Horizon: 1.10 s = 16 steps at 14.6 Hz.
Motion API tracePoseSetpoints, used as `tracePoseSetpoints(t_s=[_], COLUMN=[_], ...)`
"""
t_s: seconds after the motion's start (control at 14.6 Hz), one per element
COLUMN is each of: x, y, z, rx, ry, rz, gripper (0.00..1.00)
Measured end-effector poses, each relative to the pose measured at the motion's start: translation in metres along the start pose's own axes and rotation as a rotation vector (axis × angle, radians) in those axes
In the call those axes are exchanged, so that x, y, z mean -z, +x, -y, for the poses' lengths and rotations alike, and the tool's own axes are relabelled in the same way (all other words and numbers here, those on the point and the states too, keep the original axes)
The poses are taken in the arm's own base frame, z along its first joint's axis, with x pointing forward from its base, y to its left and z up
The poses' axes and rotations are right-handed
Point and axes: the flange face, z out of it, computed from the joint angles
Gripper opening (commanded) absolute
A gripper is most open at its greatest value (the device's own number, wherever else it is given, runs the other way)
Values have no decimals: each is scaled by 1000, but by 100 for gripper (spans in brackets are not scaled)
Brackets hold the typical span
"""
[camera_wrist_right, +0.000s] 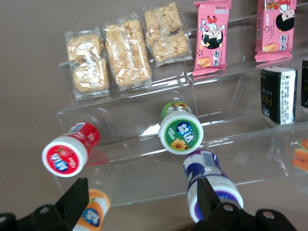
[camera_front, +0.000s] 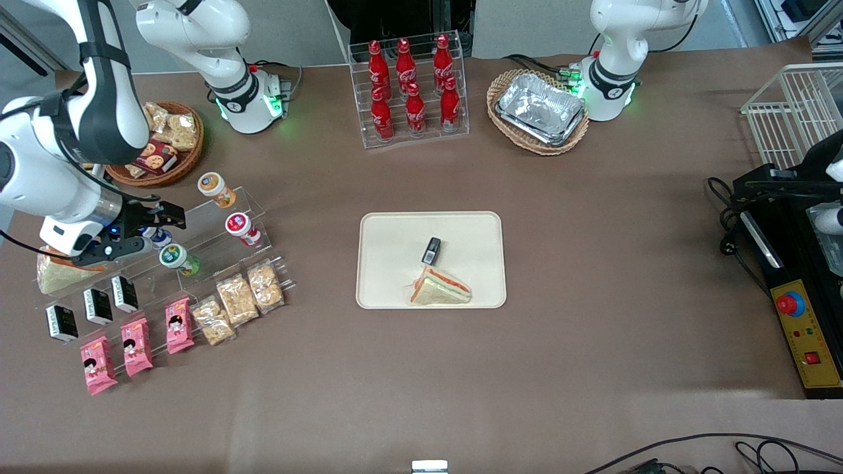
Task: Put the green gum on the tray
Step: 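Move the right gripper down to the green-capped bottle on the rack, then close the right gripper on the green-capped bottle and lift it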
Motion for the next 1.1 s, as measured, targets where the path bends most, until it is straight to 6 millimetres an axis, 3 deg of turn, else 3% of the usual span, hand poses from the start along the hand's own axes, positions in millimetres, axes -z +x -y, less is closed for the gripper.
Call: tracePoseSetpoints(t_s=[0.48,0.89,0.96,1.03,1.1], x=[-65,-95,-101,-108,-116], y=[11,19,18,16,14], z=[-27,-31,-31,-30,-29], rx=[97,126,129,134,138], ry=[-21,-29,-32,-35,-35], rz=[-48,-62,-69,-74,-74], gripper=[100,99,87,62,49])
